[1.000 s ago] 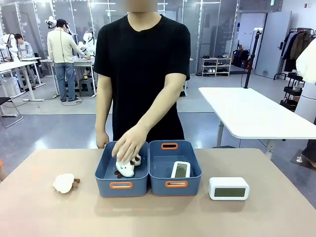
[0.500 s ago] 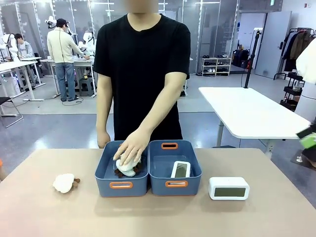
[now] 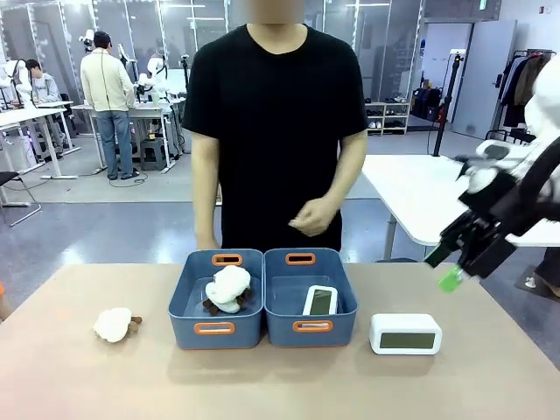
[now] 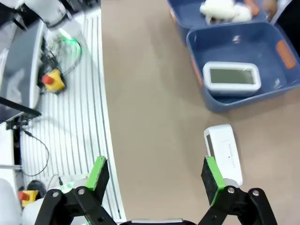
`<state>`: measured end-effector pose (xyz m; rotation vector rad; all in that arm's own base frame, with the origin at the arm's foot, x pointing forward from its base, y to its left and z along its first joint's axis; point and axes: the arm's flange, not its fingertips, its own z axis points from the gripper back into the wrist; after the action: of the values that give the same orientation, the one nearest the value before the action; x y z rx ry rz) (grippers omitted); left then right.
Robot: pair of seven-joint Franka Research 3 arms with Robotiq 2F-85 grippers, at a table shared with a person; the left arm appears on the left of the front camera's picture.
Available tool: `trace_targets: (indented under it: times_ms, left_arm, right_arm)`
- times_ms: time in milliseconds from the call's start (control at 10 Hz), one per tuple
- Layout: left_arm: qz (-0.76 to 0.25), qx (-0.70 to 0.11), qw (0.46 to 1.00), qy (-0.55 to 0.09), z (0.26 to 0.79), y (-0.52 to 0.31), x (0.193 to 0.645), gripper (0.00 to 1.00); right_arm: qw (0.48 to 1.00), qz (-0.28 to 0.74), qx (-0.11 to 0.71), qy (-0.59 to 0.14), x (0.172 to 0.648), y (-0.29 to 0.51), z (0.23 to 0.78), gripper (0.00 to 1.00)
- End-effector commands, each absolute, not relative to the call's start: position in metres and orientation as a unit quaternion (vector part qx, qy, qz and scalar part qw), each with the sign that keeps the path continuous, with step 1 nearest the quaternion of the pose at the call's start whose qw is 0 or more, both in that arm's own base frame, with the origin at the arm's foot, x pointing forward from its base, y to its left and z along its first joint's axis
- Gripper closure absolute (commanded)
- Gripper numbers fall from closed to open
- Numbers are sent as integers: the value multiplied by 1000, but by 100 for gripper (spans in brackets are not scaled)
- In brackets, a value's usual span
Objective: Sort the digital clocks into the basket.
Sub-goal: Pick up the Digital clock from the table and place it into the empty Plastic storage basket.
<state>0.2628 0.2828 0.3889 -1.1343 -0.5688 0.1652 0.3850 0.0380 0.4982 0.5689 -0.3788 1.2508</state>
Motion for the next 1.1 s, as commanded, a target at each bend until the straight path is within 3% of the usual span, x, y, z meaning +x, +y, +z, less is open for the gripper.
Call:
trace_targets:
  times_ms: [0, 200, 300, 600, 800, 1000]
  left_arm:
    - [71, -532, 801, -264, 391, 280, 258, 0]
    - [71, -532, 801, -264, 391, 280, 258, 0]
    - [71, -532, 801, -264, 391, 280, 258, 0]
    - [71, -532, 801, -264, 391, 280, 258, 0]
    - [71, -532, 801, -264, 391, 280, 258, 0]
    - [71, -532, 801, -264, 391, 280, 258, 0]
  right_arm:
    - [770, 585, 198, -159, 393, 55, 448, 0]
    - [796, 550, 176, -182, 394, 56, 435, 0]
    - [770, 582, 209, -155, 390, 55, 449, 0]
    - [777, 576, 195, -163, 392, 55, 437, 0]
    - [766, 620, 96, -143, 425, 68, 420, 0]
    - [770, 622, 46, -131, 455, 75, 403, 0]
